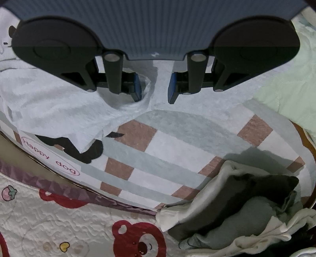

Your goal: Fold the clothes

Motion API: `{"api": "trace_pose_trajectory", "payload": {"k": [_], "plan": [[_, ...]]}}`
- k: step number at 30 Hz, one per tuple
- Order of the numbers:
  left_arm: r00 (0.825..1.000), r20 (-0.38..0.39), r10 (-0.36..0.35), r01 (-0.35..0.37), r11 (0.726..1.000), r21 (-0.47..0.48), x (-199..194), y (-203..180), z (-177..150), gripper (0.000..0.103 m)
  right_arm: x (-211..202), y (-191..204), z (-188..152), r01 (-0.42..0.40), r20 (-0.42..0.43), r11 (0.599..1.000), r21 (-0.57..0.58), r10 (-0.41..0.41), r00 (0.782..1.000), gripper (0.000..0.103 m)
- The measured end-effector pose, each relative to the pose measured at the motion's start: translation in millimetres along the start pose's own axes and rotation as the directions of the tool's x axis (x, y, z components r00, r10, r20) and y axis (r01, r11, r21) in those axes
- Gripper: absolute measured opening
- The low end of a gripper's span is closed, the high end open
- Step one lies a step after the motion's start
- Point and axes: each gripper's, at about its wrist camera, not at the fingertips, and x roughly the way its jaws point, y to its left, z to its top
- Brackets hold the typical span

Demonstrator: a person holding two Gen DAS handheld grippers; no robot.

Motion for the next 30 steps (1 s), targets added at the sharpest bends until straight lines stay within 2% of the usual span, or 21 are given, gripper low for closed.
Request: {"api": "trace_pose_trajectory", "payload": {"k": [3, 4, 5, 7, 10, 11, 12, 14, 16, 19, 22, 24, 26, 27, 30], "plan": [[1.000, 0.001, -0.007, 0.007, 1.000, -0.002, -0.4, 0.3, -0.1, 0.028, 2.5, 8.7, 0.8, -0.006, -0.011, 0.999, -0.042, 0.006, 1.000, 0.016], [1.000, 0.002, -0.010, 0.010, 1.000, -0.003, -0.5, 0.5, -0.2, 0.028, 3.3, 11.6, 1.1, -0.008, -0.015, 0.998, -0.056, 0.008, 1.000, 0.026], [1.000, 0.002, -0.012, 0.012, 1.000, -0.004, -0.6, 0.7, -0.2, 0.028, 4.7, 13.9, 1.3, -0.010, -0.020, 0.998, -0.067, 0.009, 1.000, 0.041], [1.000, 0.000, -0.021, 0.021, 1.000, -0.008, -0.3, 1.1, -0.3, 0.028, 13.4, 12.4, 1.6, -0.014, -0.056, 0.998, -0.062, 0.010, 0.998, 0.048], [0.999, -0.008, -0.034, 0.034, 0.999, -0.005, 0.7, -0.1, -0.9, 0.028, 22.7, 2.1, 2.1, -0.012, -0.088, 1.000, -0.010, 0.011, 0.996, 0.042], [0.999, -0.009, -0.034, 0.034, 0.999, -0.001, 0.6, -0.9, -1.2, 0.028, 18.2, -6.6, 3.0, -0.052, -0.055, 0.997, 0.054, 0.055, 0.997, 0.020], [0.999, -0.005, -0.038, 0.038, 0.999, 0.000, -0.1, -1.2, -1.4, 0.026, 13.7, -15.2, 3.8, -0.093, -0.019, 0.989, 0.117, 0.096, 0.995, 0.006], [0.998, 0.010, -0.069, 0.069, 0.998, -0.011, -3.5, 1.0, -0.6, 0.024, -3.0, -32.8, 3.7, -0.179, 0.108, 0.954, 0.241, 0.157, 0.982, 0.004], [0.995, 0.018, -0.099, 0.100, 0.994, -0.040, -6.5, 5.2, 0.1, 0.024, -23.6, -48.4, 2.5, -0.252, 0.251, 0.906, 0.341, 0.170, 0.953, 0.004], [0.993, 0.023, -0.113, 0.114, 0.992, -0.059, -8.9, 8.4, 0.1, 0.024, -44.5, -51.3, -0.6, -0.111, 0.305, 0.912, 0.395, -0.016, 0.952, 0.004], [0.993, 0.008, -0.121, 0.122, 0.991, -0.052, -8.2, 6.0, -0.9, 0.024, -66.7, -58.0, -9.7, -0.023, 0.366, 0.879, 0.477, -0.175, 0.914, 0.003], [0.991, -0.016, -0.132, 0.131, 0.991, -0.027, -5.8, 0.5, -2.6, 0.029, -69.9, -60.5, -12.1, 0.058, 0.344, 0.867, 0.494, -0.256, 0.904, 0.003], [0.986, -0.052, -0.161, 0.162, 0.987, 0.010, -1.8, -7.6, -5.7, 0.036, -65.1, -64.2, -13.7, 0.068, 0.312, 0.859, 0.507, -0.257, 0.915, 0.003], [0.982, -0.071, -0.175, 0.177, 0.984, 0.027, 0.2, -11.6, -7.3, 0.044, -62.2, -65.0, -14.2, 0.069, 0.298, 0.858, 0.509, -0.251, 0.921, 0.003], [0.963, -0.154, -0.219, 0.241, 0.960, 0.142, 7.1, -34.9, -17.6, 0.048, -56.1, -65.0, -13.0, 0.085, 0.278, 0.867, 0.492, -0.249, 0.928, 0.003]]}}
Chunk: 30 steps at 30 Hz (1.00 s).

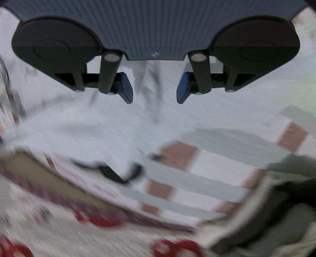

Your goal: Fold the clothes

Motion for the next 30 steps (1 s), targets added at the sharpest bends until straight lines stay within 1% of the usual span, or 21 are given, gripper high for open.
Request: {"api": "trace_pose_trajectory", "payload": {"k": [2, 4, 8, 10, 13, 16, 17, 18, 19, 20, 21, 23, 24, 25, 26, 27, 29, 30], "plan": [[0.999, -0.032, 0.005, -0.001, 0.994, 0.112, 5.7, -19.6, -5.0, 0.048, 1.0, 0.0, 0.5, 0.003, 0.000, 1.000, -0.003, -0.003, 1.000, 0.003], [0.999, -0.038, 0.011, -0.004, 0.982, 0.189, 7.0, -33.6, -8.8, 0.048, -1.4, 0.5, -0.8, 0.002, 0.005, 1.000, 0.000, -0.002, 1.000, 0.003], [1.000, -0.029, 0.009, -0.001, 0.967, 0.256, 3.6, -45.8, -11.9, 0.048, -2.2, 0.2, -2.8, 0.005, 0.002, 1.000, -0.005, -0.005, 1.000, 0.004], [0.998, -0.051, 0.022, -0.006, 0.956, 0.293, 7.2, -52.0, -14.1, 0.048, -1.7, 0.2, -3.1, 0.006, -0.003, 1.000, -0.010, -0.006, 1.000, 0.004], [0.993, -0.091, 0.073, -0.035, 0.931, 0.364, 15.3, -60.7, -19.5, 0.049, -0.5, -0.2, -1.7, 0.008, -0.004, 1.000, -0.011, -0.008, 1.000, 0.004], [0.984, -0.107, 0.146, -0.094, 0.917, 0.388, 23.1, -63.4, -22.6, 0.051, -0.9, 0.5, -2.3, 0.009, -0.003, 1.000, -0.012, -0.009, 1.000, 0.004], [0.979, -0.110, 0.171, -0.115, 0.912, 0.393, 25.7, -63.9, -23.3, 0.050, -0.7, 0.6, -2.6, 0.009, -0.003, 1.000, -0.013, -0.009, 1.000, 0.004], [0.976, -0.107, 0.189, -0.133, 0.910, 0.394, 27.0, -63.9, -23.6, 0.044, -0.1, 0.3, -2.5, 0.010, -0.005, 1.000, -0.014, -0.010, 1.000, 0.004], [0.975, -0.093, 0.204, -0.153, 0.908, 0.390, 26.3, -63.4, -23.0, 0.034, 0.2, 0.1, -2.3, 0.011, -0.005, 1.000, -0.016, -0.011, 1.000, 0.004], [0.972, -0.072, 0.223, -0.179, 0.905, 0.385, 24.8, -63.0, -21.7, 0.013, 0.4, -0.1, -2.0, 0.012, -0.005, 1.000, -0.017, -0.012, 1.000, 0.004], [0.970, -0.047, 0.238, -0.204, 0.905, 0.374, 22.2, -61.9, -19.4, 0.012, 0.3, -0.3, -1.7, 0.012, -0.002, 1.000, -0.017, -0.012, 1.000, 0.004], [0.965, 0.042, 0.259, -0.258, 0.907, 0.333, 9.0, -56.5, -10.5, 0.011, -4.6, -1.4, 0.0, -0.004, 0.035, 1.000, -0.009, 0.004, 0.999, 0.002], [0.959, 0.090, 0.268, -0.283, 0.911, 0.301, 1.2, -52.4, -5.1, 0.011, -9.7, -2.6, 2.1, -0.013, 0.070, 1.000, 0.000, 0.013, 0.997, 0.002], [0.954, 0.131, 0.268, -0.294, 0.922, 0.251, -6.5, -45.4, 1.0, 0.011, -16.3, -5.0, 4.9, -0.028, 0.113, 0.999, 0.018, 0.026, 0.993, 0.002], [0.956, 0.150, 0.252, -0.279, 0.940, 0.196, -11.6, -36.5, 6.5, 0.012, -21.0, -7.5, 7.0, -0.039, 0.143, 0.998, 0.041, 0.033, 0.989, 0.002], [0.962, 0.149, 0.228, -0.249, 0.958, 0.142, -13.0, -27.3, 9.9, 0.016, -23.5, -9.2, 8.6, -0.044, 0.162, 0.997, 0.060, 0.033, 0.986, 0.002], [0.977, 0.104, 0.184, -0.189, 0.981, 0.036, -8.9, -9.5, 9.8, 0.020, -18.9, -7.2, 9.7, -0.027, 0.151, 0.998, 0.057, 0.019, 0.988, 0.002], [0.984, 0.077, 0.160, -0.159, 0.987, -0.013, -6.0, -1.7, 8.8, 0.020, -12.1, -2.9, 9.5, -0.011, 0.120, 0.999, 0.031, 0.008, 0.993, 0.002]]}}
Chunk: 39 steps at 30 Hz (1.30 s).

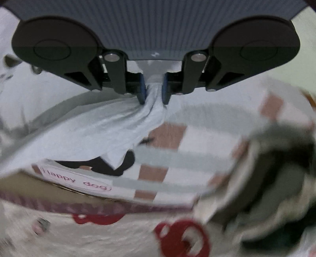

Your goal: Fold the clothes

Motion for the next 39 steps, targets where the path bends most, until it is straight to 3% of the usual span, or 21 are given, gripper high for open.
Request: {"api": "trace_pose_trajectory", "payload": {"k": [4, 5, 6, 7, 10, 13, 15, 18, 22, 23, 24, 25, 27, 29, 30, 32, 33, 36, 37, 38, 39], "plan": [[0.992, -0.052, -0.118, 0.109, 0.981, -0.159, 1.1, 15.4, -9.2, 0.027, 19.4, 8.8, -3.8, 0.030, -0.077, 0.997, -0.065, -0.035, 0.996, 0.002], [0.987, -0.050, -0.151, 0.140, 0.973, -0.181, -4.0, 13.3, -13.7, 0.042, 22.1, 8.9, -4.1, 0.036, -0.084, 0.997, -0.065, -0.042, 0.996, 0.002], [0.982, -0.051, -0.182, 0.171, 0.970, -0.173, -8.5, 7.3, -18.3, 0.050, 23.7, 8.2, -4.4, 0.048, -0.086, 0.997, -0.056, -0.053, 0.995, 0.002], [0.980, -0.058, -0.189, 0.179, 0.974, -0.139, -11.2, -0.8, -20.9, 0.050, 25.2, 7.4, -4.8, 0.060, -0.088, 0.997, -0.048, -0.064, 0.994, 0.002], [0.989, -0.096, -0.111, 0.117, 0.991, 0.058, -11.0, -33.3, -24.7, 0.053, 31.5, 5.3, -4.6, 0.086, -0.090, 0.996, -0.030, -0.088, 0.992, 0.002], [0.982, -0.162, -0.095, 0.126, 0.973, 0.194, -3.1, -55.3, -32.1, 0.058, 36.3, 4.2, -0.1, 0.101, -0.078, 0.995, 0.002, -0.100, 0.992, 0.002], [0.983, -0.181, -0.016, 0.066, 0.959, 0.275, 4.4, -64.7, -37.8, 0.062, 37.5, 2.2, 4.6, 0.091, -0.059, 0.995, 0.044, -0.088, 0.994, 0.002], [0.983, -0.155, 0.100, -0.039, 0.935, 0.352, 11.0, -68.9, -41.5, 0.064, 34.7, -1.0, 10.1, 0.052, -0.017, 0.995, 0.091, -0.051, 0.999, 0.002], [0.984, -0.123, 0.129, -0.071, 0.918, 0.390, 13.0, -67.8, -40.8, 0.064, 34.0, -6.7, 10.7, 0.030, -0.010, 0.991, 0.132, -0.029, 1.000, 0.002], [0.982, -0.105, 0.160, -0.100, 0.896, 0.433, 17.0, -72.1, -41.6, 0.056, 34.7, -7.6, 10.1, 0.029, -0.014, 0.990, 0.135, -0.027, 1.000, 0.002], [0.978, -0.085, 0.190, -0.128, 0.871, 0.474, 21.0, -76.4, -42.4, 0.031, 35.1, -7.9, 9.8, 0.025, -0.017, 0.991, 0.135, -0.023, 1.000, 0.002], [0.978, -0.074, 0.197, -0.135, 0.856, 0.499, 24.1, -79.0, -41.2, 0.017, 35.5, -7.7, 9.7, 0.019, -0.021, 0.991, 0.131, -0.016, 1.000, 0.002], [0.977, -0.004, 0.212, -0.183, 0.850, 0.494, 15.7, -81.5, -33.6, 0.009, 35.0, -6.7, 9.9, 0.004, -0.034, 0.994, 0.113, 0.000, 0.999, 0.002], [0.963, 0.152, 0.223, -0.268, 0.862, 0.431, -16.4, -78.7, -17.6, 0.008, 25.7, -5.3, 11.7, -0.025, -0.006, 0.995, 0.094, 0.026, 1.000, 0.002], [0.951, 0.224, 0.214, -0.285, 0.888, 0.361, -36.1, -72.4, -7.1, 0.008, 15.6, -6.5, 13.7, -0.045, 0.036, 0.995, 0.093, 0.042, 0.998, 0.002], [0.943, 0.285, 0.174, -0.224, 0.962, 0.156, -64.6, -44.6, 11.2, 0.008, -10.5, -12.7, 16.5, -0.124, 0.147, 0.984, 0.132, 0.104, 0.984, 0.002], [0.942, 0.296, 0.155, -0.182, 0.981, 0.066, -71.7, -29.9, 16.7, 0.008, -19.9, -15.3, 16.7, -0.164, 0.184, 0.975, 0.151, 0.135, 0.974, 0.002], [0.970, 0.218, 0.106, -0.085, 0.991, -0.105, -53.1, 5.1, 10.1, 0.008, -7.2, -16.4, 8.8, -0.190, 0.097, 0.960, 0.207, 0.173, 0.980, 0.002], [0.980, 0.178, 0.085, -0.057, 0.986, -0.158, -43.2, 15.1, 5.5, 0.008, 10.7, -13.2, 3.6, -0.126, -0.017, 0.972, 0.197, 0.132, 0.991, 0.002], [0.989, 0.138, 0.061, -0.031, 0.977, -0.211, -33.3, 25.2, 0.8, 0.008, 26.6, -10.9, -1.0, -0.073, -0.114, 0.980, 0.184, 0.095, 0.989, 0.002], [0.994, 0.107, 0.026, 0.004, 0.963, -0.271, -25.3, 34.2, -3.4, 0.007, 34.7, -12.0, -3.3, -0.060, -0.151, 0.980, 0.188, 0.089, 0.985, 0.002]]}}
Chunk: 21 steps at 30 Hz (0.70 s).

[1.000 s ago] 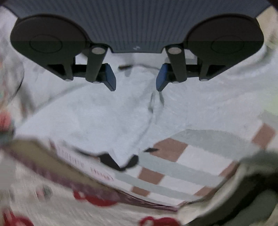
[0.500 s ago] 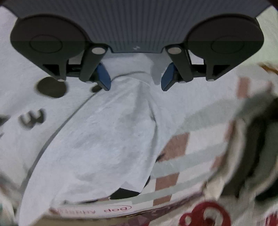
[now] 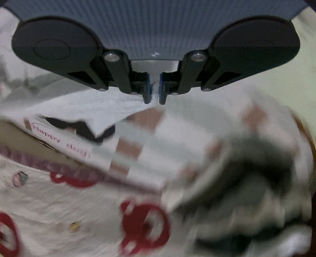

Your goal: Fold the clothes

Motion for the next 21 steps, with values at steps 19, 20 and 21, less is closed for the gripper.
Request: {"api": "trace_pose_trajectory", "payload": {"k": [19, 20, 21], "plan": [[0.994, 0.081, 0.070, -0.075, 0.996, 0.055, 33.1, -4.7, 36.9, 0.005, 0.2, -39.7, 12.5, -0.132, 0.130, 0.934, 0.332, 0.094, 0.987, 0.006], [0.994, 0.045, 0.104, -0.107, 0.992, 0.067, 43.7, -1.9, 30.2, 0.005, 10.2, -39.3, 14.1, -0.115, 0.091, 0.939, 0.325, 0.090, 0.992, 0.006], [0.992, 0.003, 0.122, -0.122, 0.990, 0.067, 53.6, 2.0, 23.9, 0.005, 20.7, -39.2, 14.5, -0.102, 0.050, 0.941, 0.322, 0.090, 0.995, 0.006]]}}
